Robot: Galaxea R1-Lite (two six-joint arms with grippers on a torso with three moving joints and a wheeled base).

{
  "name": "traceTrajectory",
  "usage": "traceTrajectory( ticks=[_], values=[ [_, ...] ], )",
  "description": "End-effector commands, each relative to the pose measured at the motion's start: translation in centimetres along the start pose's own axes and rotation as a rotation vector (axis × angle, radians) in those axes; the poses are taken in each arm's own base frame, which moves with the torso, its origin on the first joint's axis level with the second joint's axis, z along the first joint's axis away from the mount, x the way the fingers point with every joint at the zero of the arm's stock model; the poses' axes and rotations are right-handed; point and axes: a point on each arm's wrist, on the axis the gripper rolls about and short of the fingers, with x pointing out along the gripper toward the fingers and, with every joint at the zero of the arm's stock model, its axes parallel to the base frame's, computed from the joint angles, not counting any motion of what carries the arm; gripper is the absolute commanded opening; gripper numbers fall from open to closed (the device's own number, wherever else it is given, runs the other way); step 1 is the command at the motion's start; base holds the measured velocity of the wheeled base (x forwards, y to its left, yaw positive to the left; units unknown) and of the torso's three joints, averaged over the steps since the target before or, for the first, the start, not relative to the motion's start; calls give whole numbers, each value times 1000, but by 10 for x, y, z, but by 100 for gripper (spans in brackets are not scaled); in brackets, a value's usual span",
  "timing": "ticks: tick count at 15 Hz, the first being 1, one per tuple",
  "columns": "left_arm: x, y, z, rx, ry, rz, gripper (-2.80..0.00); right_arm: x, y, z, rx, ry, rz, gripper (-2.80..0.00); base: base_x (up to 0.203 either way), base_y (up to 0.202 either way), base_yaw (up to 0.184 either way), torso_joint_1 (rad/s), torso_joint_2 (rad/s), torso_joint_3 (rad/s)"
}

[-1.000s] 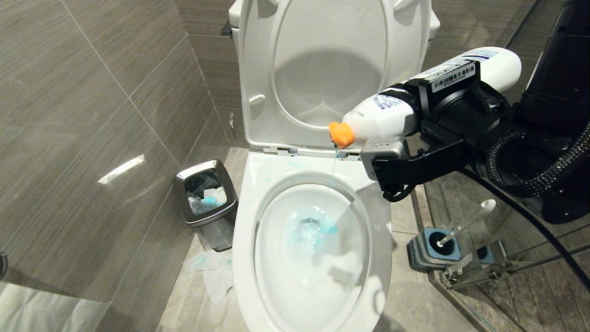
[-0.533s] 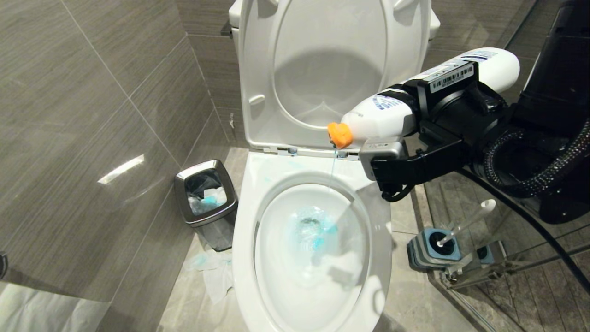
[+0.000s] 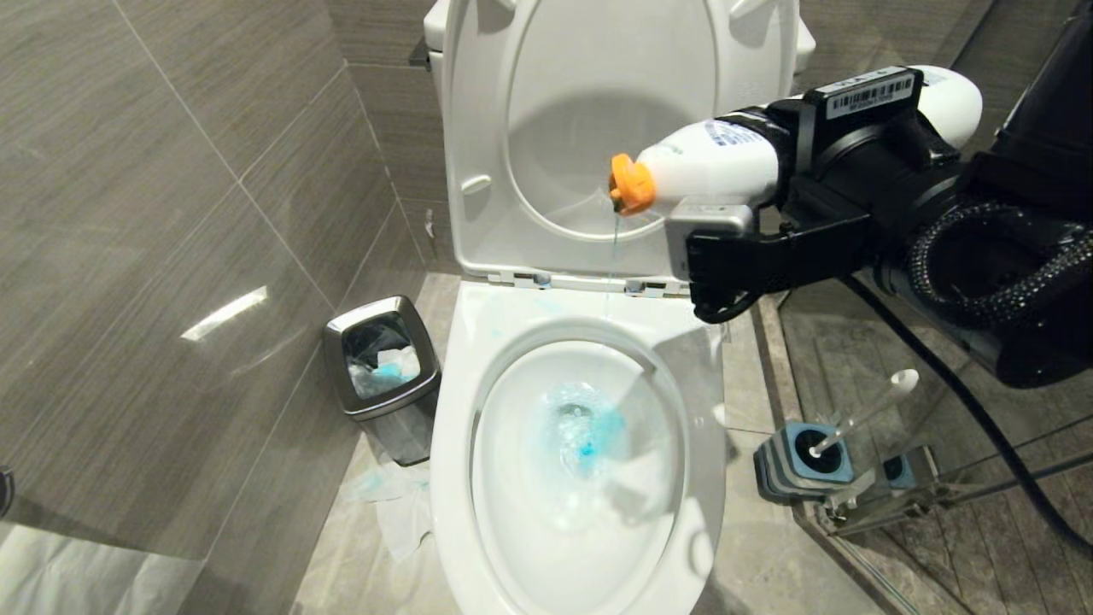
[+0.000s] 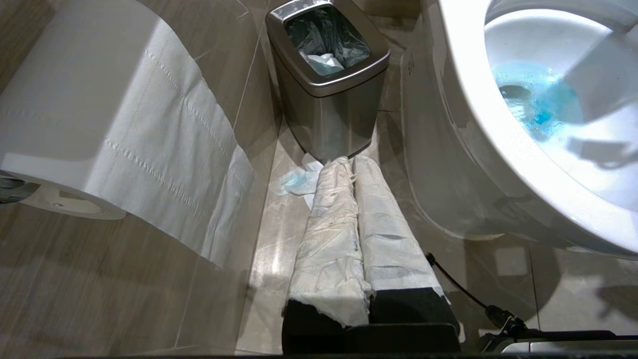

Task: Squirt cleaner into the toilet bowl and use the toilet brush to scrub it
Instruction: Pour in the cleaning agent

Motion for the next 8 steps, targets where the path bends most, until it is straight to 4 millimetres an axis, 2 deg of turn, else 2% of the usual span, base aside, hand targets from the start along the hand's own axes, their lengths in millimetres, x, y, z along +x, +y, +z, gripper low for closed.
traceTrajectory(
  ticks=[1,8],
  values=[
    [0,0,0,0,0,1,-280,2,2,3,71,1,3,-280,0,0,0,0,0,0],
    [0,0,0,0,2,1,-280,2,5,5,445,29,13,-280,0,0,0,0,0,0]
  ],
)
